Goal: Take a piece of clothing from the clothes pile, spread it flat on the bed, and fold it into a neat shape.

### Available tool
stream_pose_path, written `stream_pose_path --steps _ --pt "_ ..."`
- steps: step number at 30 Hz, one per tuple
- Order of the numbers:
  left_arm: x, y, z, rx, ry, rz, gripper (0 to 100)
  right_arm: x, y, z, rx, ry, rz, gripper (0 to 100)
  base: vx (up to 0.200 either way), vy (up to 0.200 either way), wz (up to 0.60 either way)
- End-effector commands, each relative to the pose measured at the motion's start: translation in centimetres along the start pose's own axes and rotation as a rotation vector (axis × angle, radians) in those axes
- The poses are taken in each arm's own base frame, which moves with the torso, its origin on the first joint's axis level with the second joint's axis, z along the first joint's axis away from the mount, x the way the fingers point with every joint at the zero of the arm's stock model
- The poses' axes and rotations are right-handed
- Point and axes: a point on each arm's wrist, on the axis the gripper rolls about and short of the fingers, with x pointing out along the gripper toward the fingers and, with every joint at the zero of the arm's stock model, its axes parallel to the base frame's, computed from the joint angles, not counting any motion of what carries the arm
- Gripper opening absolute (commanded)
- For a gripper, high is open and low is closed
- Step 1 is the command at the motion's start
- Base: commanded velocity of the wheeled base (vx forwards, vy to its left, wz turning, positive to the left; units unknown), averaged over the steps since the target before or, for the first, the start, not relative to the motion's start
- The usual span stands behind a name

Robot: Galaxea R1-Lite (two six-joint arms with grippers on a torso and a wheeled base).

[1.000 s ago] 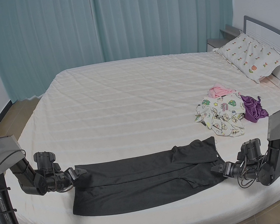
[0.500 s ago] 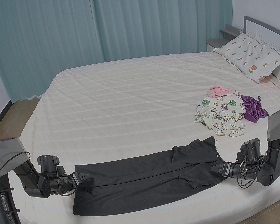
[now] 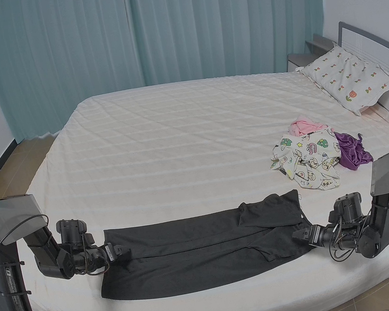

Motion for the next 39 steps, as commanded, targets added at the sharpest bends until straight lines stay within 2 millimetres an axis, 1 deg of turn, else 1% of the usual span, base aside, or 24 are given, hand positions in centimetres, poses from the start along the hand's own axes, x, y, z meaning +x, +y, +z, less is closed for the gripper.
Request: stream_pose_path --steps 1,7,8,17,22,24,27,31,35,39 --pt "0.4 0.0 -0.4 0.011 0.014 0.008 100 0.0 0.0 0.0 -0.001 0.001 0.000 100 0.000 0.000 0.00" --pt "0.8 0.0 -0.6 0.019 -0.001 0.047 100 0.1 0.0 0.0 -0.001 0.000 0.001 100 0.000 0.000 0.00" --pt "0.8 -0.1 -0.5 0.019 -0.002 0.048 0 0.1 0.0 0.0 -0.001 0.000 0.001 100 0.000 0.000 0.00" --pt "0.8 -0.3 -0.5 0.023 -0.004 0.046 0 0.1 0.0 0.0 0.002 -0.002 0.001 100 0.000 0.000 0.00" --pt "0.6 -0.1 -0.5 0.012 -0.004 0.051 0 0.1 0.0 0.1 0.003 -0.003 0.000 100 0.000 0.000 0.00" --pt "0.3 0.2 -0.3 0.003 -0.012 0.055 0 0.1 0.0 0.1 0.003 -0.002 0.001 100 0.000 0.000 0.00" --pt "-0.6 0.6 0.4 -0.011 -0.032 0.066 0 0.0 -0.1 0.2 0.006 -0.008 0.001 100 0.000 0.000 0.00" --pt "-1.5 1.6 1.3 -0.035 -0.063 0.070 0 0.0 -0.1 0.3 0.009 -0.009 0.000 100 0.000 0.000 0.00" --pt "-1.7 2.4 1.8 -0.051 -0.078 0.083 0 0.0 -0.1 0.4 0.009 -0.012 0.003 100 0.000 0.000 0.00" --pt "-2.0 2.5 2.0 -0.055 -0.084 0.085 0 -0.1 -0.3 0.8 0.018 -0.025 0.000 100 0.000 0.000 0.00"
